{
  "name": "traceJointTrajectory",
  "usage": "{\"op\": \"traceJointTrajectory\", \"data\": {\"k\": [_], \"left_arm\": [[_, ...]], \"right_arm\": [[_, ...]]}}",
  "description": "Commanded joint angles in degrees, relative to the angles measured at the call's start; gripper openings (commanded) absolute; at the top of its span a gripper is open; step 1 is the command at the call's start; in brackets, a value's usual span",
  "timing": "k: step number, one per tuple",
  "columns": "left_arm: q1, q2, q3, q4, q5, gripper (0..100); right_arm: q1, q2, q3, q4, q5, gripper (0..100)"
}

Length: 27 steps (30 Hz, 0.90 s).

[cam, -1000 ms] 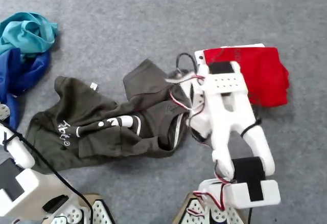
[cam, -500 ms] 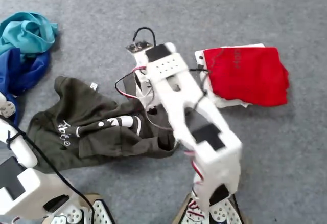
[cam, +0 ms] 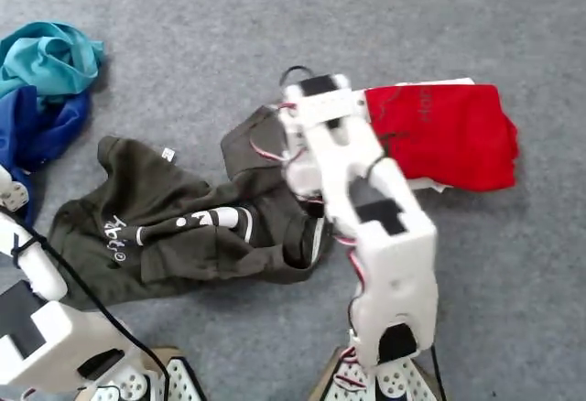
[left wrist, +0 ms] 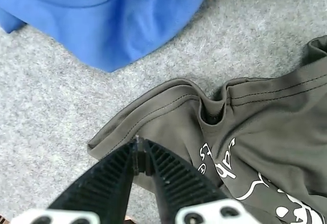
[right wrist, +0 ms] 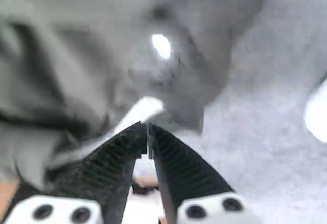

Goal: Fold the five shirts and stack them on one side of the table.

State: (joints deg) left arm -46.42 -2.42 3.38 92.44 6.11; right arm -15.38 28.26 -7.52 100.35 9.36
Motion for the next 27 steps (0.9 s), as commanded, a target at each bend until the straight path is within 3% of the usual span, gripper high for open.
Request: {"op": "traceJointTrajectory", "data": {"k": [1, 5, 11, 15, 19, 25, 27], "left_arm": [[0.7, -2.5, -0.7, -0.4, -0.2, 3], [0.7, -2.4, -0.2, -1.8, -0.2, 3], [3.3, -2.4, -0.3, -1.9, -0.1, 3], [5.3, -2.8, -0.3, -1.9, 0.0, 3], [7.0, -2.3, -0.2, -2.4, 0.8, 3], [11.0, -2.8, 7.7, -12.9, 4.3, 3], [12.2, -2.3, 10.5, -15.6, 4.4, 3]], "right_arm": [[3.3, -11.1, 12.4, 0.9, 5.6, 1.3], [4.9, -20.1, 18.6, -1.1, 9.1, 1.5], [0.5, -21.0, 3.6, -4.7, 7.6, 1.5], [-0.5, -11.6, -15.0, -7.2, 1.7, 1.5], [-1.6, 3.0, -34.5, -8.9, 0.9, 1.6], [-3.3, 24.5, -62.0, -6.3, 1.1, 2.2], [-3.6, 30.3, -69.8, -5.0, 1.1, 7.6]]}}
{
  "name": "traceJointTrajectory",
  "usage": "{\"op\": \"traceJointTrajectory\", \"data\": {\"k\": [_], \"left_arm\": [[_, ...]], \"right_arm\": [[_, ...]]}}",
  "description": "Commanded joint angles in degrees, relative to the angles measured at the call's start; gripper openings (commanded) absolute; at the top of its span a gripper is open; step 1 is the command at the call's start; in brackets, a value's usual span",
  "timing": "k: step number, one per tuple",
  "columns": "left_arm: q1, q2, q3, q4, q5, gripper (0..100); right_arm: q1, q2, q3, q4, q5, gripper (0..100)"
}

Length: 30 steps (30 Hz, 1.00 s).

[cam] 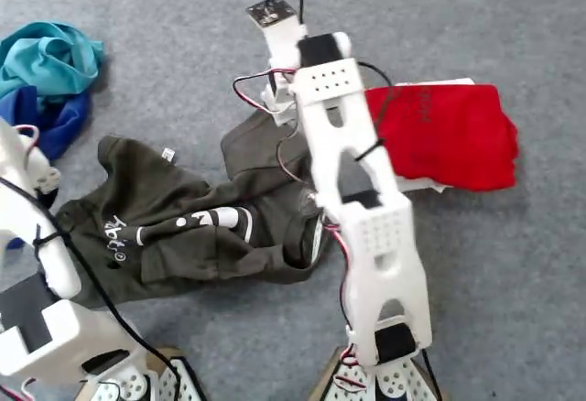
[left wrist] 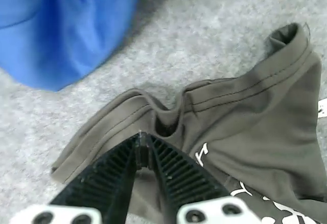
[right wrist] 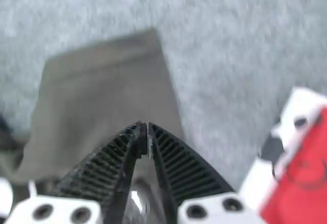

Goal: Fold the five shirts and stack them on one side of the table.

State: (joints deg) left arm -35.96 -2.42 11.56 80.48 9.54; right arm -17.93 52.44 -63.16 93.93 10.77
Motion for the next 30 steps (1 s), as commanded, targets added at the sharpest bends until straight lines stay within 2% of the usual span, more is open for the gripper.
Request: {"op": "traceJointTrajectory", "data": {"k": [1, 4, 7, 11, 15, 26, 30], "left_arm": [[2.1, -2.3, 4.2, -5.5, 1.0, 3], [2.2, -2.4, 9.3, -11.3, 1.0, 3], [2.2, -2.4, 13.2, -14.5, 1.0, 3], [2.2, -2.4, 15.9, -16.1, 1.0, 3], [2.2, -2.4, 15.8, -16.0, 1.0, 3], [2.2, -2.4, 15.7, -16.0, 1.0, 3], [2.2, -2.4, 15.7, -16.1, 1.0, 3]], "right_arm": [[-1.2, 8.7, -17.8, 1.7, -0.4, 11.5], [-2.0, 15.6, -26.9, 1.6, -0.4, 20.8], [-4.1, 20.3, -32.7, 1.1, -0.2, 20.2], [-5.2, 22.1, -30.7, -3.0, -0.4, 18.5], [-4.8, 21.8, -27.0, -6.6, -0.4, 22.7], [-3.9, 22.1, -20.9, -7.1, -0.1, 23.7], [-2.2, 22.1, -17.3, -10.9, -0.1, 23.7]]}}
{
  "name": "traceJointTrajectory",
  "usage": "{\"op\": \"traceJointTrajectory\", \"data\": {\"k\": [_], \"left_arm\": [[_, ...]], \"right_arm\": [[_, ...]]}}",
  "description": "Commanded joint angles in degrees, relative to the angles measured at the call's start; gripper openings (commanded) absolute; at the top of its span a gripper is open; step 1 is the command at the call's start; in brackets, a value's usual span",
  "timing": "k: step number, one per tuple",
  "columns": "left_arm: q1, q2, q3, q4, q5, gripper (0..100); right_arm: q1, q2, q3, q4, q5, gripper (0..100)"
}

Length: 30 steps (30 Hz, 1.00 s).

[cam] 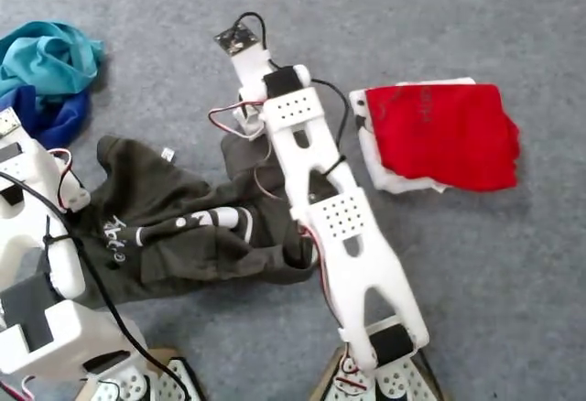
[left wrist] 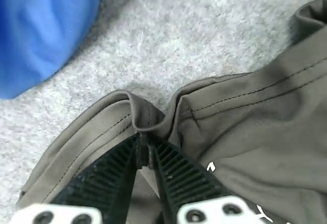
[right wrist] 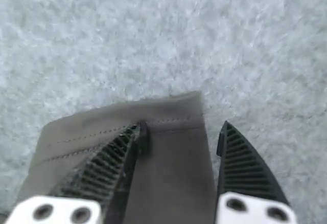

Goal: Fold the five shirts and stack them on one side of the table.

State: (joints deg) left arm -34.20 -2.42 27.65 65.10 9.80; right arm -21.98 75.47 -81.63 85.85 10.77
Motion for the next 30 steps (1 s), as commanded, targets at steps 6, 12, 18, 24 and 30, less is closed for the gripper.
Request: {"op": "traceJointTrajectory", "data": {"k": [6, 12, 18, 24, 30], "left_arm": [[0.4, -2.4, 0.0, -0.7, 0.7, 3], [0.4, -2.4, 0.0, -0.7, 0.7, 3], [0.1, -2.4, 0.1, -0.5, 0.7, 3], [0.0, -2.4, 0.1, -0.1, 0.7, 3], [0.0, -2.4, 0.0, -0.1, 0.8, 3]], "right_arm": [[2.0, -0.9, 3.1, -5.0, -0.1, 23.7], [2.0, -0.8, 3.1, -5.0, -0.2, 23.7], [2.1, -0.8, 3.1, -7.0, -0.1, 14.6], [2.1, -0.8, 3.3, -8.2, 0.0, 8.2], [2.2, -0.9, 2.9, -8.2, -0.1, 4.7]]}}
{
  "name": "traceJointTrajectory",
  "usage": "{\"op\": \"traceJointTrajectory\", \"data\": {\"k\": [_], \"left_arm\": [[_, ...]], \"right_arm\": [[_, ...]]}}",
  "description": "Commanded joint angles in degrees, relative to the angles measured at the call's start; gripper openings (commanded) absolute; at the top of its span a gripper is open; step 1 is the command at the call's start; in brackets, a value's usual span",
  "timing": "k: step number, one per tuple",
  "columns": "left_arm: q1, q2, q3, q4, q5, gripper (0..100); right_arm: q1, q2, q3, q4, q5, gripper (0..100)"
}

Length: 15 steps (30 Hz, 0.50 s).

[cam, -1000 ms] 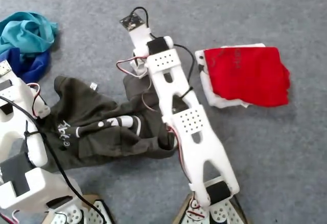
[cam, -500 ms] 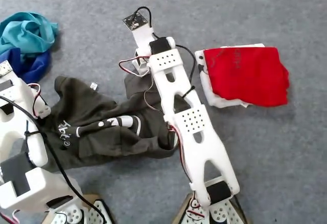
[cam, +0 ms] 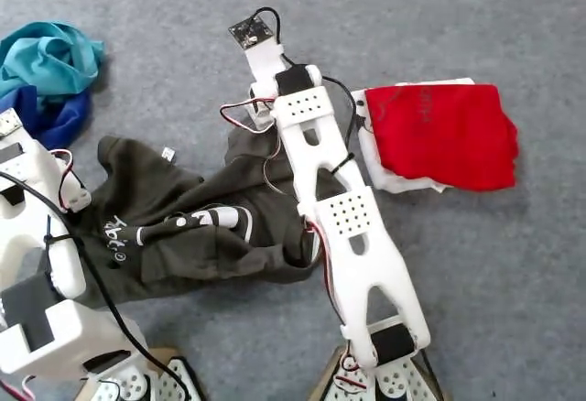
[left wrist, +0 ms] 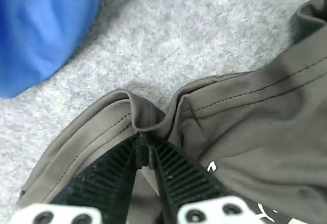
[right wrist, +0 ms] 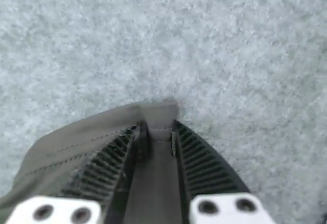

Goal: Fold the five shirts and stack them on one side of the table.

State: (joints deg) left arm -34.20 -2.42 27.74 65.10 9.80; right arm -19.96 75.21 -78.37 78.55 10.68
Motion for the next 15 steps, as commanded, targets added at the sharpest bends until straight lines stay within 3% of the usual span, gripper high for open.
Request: {"op": "traceJointTrajectory", "data": {"k": [1, 6, 15], "left_arm": [[0.0, -2.6, -0.2, 0.0, 1.0, 3], [0.4, -2.3, -6.0, 4.2, 2.5, 3], [5.1, 3.4, -21.7, 2.6, 18.2, 12]], "right_arm": [[0.2, -0.7, -0.3, -0.9, 0.0, 2.5], [0.8, -0.7, -0.3, -0.6, -0.4, 1.4], [1.8, -0.9, -0.3, 0.7, -0.4, 1.4]]}}
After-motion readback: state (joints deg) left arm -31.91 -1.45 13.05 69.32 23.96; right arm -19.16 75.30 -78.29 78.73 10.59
